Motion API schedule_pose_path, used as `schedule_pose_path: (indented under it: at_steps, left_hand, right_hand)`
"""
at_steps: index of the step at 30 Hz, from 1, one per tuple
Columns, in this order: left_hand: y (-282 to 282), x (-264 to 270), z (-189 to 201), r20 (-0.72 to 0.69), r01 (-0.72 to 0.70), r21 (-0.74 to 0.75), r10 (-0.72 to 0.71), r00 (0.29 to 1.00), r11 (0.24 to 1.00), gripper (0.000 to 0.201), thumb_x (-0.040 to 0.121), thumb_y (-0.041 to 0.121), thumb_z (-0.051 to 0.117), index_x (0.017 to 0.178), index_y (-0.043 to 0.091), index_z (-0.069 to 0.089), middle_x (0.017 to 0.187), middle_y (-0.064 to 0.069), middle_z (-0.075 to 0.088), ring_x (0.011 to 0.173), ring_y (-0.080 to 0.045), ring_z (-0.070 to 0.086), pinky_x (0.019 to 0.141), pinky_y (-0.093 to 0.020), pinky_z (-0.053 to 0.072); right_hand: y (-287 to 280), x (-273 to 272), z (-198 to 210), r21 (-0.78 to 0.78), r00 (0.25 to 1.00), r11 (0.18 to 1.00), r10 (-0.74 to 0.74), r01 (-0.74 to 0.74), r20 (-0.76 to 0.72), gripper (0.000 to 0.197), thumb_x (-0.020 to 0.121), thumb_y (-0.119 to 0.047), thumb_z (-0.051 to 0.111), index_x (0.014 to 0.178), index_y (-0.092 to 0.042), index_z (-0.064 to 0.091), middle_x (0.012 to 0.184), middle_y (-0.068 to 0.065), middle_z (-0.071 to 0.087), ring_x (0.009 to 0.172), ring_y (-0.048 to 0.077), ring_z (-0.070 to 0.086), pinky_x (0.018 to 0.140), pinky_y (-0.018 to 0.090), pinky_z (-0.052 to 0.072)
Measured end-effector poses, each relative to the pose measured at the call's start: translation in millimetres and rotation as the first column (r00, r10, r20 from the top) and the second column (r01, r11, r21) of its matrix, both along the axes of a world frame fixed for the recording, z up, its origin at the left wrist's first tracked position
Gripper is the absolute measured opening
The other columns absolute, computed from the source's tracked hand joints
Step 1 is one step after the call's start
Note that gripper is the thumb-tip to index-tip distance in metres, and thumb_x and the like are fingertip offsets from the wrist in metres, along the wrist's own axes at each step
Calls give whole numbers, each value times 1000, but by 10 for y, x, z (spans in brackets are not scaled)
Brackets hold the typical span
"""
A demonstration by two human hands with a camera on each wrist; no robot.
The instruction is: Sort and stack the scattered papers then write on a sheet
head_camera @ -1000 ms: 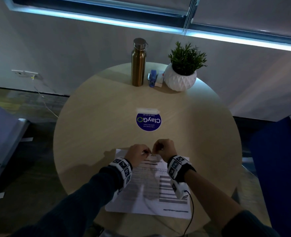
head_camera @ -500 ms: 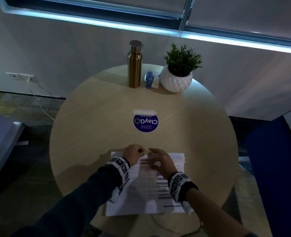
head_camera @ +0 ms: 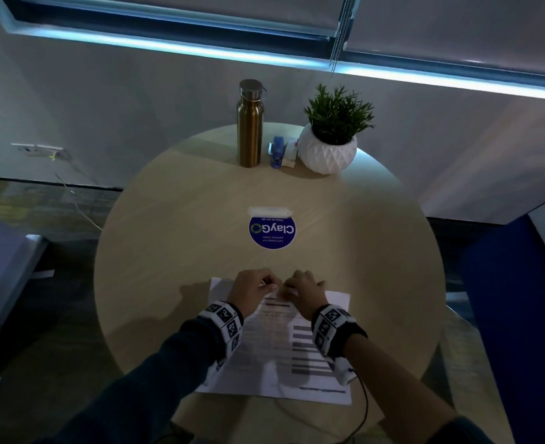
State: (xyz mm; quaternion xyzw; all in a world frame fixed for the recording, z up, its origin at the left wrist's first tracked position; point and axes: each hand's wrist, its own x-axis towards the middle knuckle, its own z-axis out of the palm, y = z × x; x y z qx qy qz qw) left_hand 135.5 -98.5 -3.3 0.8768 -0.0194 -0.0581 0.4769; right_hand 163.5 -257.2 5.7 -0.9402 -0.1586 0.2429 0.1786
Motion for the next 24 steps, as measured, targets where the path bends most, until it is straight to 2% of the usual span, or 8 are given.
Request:
schedule_pose_path:
  at_steps: [2, 4, 7, 10, 14, 17, 21, 24]
  left_hand:
    - [-3, -9, 5, 57, 11, 34, -13, 998, 999, 7, 81, 9, 62, 79, 16, 60, 78, -2, 67, 76, -20, 62, 73, -36, 52]
    - [12, -6, -6, 52, 29, 277, -46, 998, 960, 6, 86, 17, 55, 88, 19, 60, 96, -1, 63, 93, -24, 58, 88, -44, 45]
    - [67, -104, 6, -280, 260, 594, -107, 954, 762, 34, 94, 31, 44, 127, 23, 49, 147, -5, 25, 135, -32, 24, 109, -58, 11]
    - [132, -336, -5, -377, 426, 626, -224, 899, 653, 59, 94, 39, 42, 147, 27, 18, 158, -6, -8, 144, -32, -5, 109, -63, -3]
    - [319, -859, -52, -278, 433, 507, -334, 901, 746, 71, 81, 56, 48, 144, 34, 24, 157, 4, 2, 140, -14, -9, 114, -52, -7]
    - [556, -1324, -146, -246, 444, 440, -371, 896, 781, 74, 69, 68, 53, 136, 47, 31, 148, 18, 7, 135, -6, -5, 113, -36, 1]
    - [823, -1703, -329, -239, 427, 518, -354, 904, 741, 67, 68, 65, 60, 126, 65, 26, 149, 25, 23, 137, -5, 25, 109, -24, 24]
    - [870, -1716, -366, -260, 422, 482, -335, 906, 768, 61, 75, 56, 59, 129, 60, 31, 150, 25, 22, 136, -6, 25, 109, -17, 15]
  right_hand:
    - [24, -10, 23, -66, 997, 997, 41, -36, 65, 22, 90, -32, 52, 102, -16, 59, 103, -1, 43, 111, 26, 40, 90, 48, 29]
    - [25, -61, 7, -50, 996, 999, -6, 11, 84, 39, 86, -37, 58, 119, -18, 50, 123, 2, 43, 122, 25, 36, 101, 53, 24]
    - [-72, -179, -48, -44, 996, 995, -91, 92, 15, 79, 79, -44, 66, 141, -20, 24, 149, 3, 21, 141, 25, 14, 112, 63, 2]
    - [-272, -361, -89, -86, 997, 994, -74, 74, -2, 85, 78, -47, 66, 144, -29, 15, 157, 1, 5, 146, 25, -1, 111, 62, -8]
    - [-693, -753, -151, -77, 997, 997, 19, -25, -81, 85, 73, -58, 64, 141, -45, 15, 158, -6, -7, 145, 24, -13, 108, 58, -17]
    - [-1020, -1053, -193, -59, 989, 996, 56, -65, -134, 79, 67, -60, 67, 126, -67, 14, 155, -11, -8, 143, 24, -13, 114, 60, -4]
    - [-1247, -1329, -267, 18, 994, 998, 64, -63, -84, 62, 79, -39, 62, 119, -68, 24, 147, -29, -9, 135, 4, -3, 119, 43, 12]
    - [-1272, -1345, -397, 110, 999, 994, 22, -24, 24, 74, 77, -27, 62, 113, -78, 21, 146, -29, 3, 134, 5, 8, 115, 41, 25]
